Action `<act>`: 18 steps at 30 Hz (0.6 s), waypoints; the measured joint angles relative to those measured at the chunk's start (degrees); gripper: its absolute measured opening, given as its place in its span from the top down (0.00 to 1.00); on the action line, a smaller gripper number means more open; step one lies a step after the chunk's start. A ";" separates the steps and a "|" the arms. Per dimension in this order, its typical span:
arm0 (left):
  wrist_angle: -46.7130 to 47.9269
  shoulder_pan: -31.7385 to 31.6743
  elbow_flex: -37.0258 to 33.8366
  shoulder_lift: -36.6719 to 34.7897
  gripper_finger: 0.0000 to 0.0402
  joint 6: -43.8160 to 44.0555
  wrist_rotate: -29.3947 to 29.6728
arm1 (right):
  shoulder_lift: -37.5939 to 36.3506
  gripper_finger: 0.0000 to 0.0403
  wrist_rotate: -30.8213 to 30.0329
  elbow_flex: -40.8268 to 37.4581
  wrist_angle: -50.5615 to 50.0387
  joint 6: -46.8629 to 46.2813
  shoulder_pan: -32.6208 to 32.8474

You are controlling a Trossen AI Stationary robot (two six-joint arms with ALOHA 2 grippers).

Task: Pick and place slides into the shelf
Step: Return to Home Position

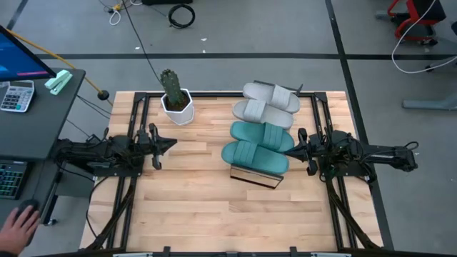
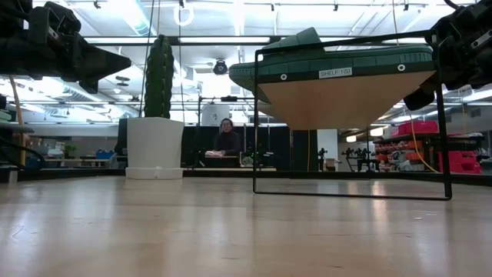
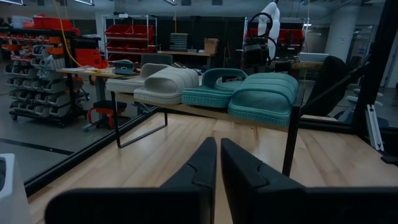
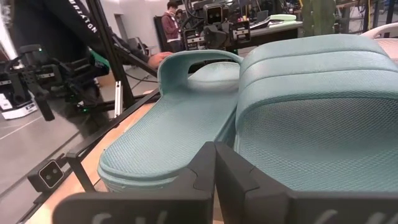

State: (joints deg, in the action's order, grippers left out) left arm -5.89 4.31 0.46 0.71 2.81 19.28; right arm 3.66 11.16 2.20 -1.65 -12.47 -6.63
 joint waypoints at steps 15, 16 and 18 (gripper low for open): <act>0.00 -0.01 0.01 0.00 0.94 0.00 0.00 | 0.00 0.96 0.00 0.00 0.00 0.00 0.02; 0.00 -0.01 0.00 -0.01 0.94 0.00 0.00 | 0.00 0.96 0.00 0.00 0.00 0.00 0.00; 0.00 0.01 0.01 -0.01 0.94 0.00 0.01 | 0.00 0.96 0.00 0.00 0.00 0.00 0.00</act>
State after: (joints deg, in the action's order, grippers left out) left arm -5.89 4.32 0.47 0.70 2.81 19.29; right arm 3.66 11.16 2.20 -1.65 -12.47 -6.63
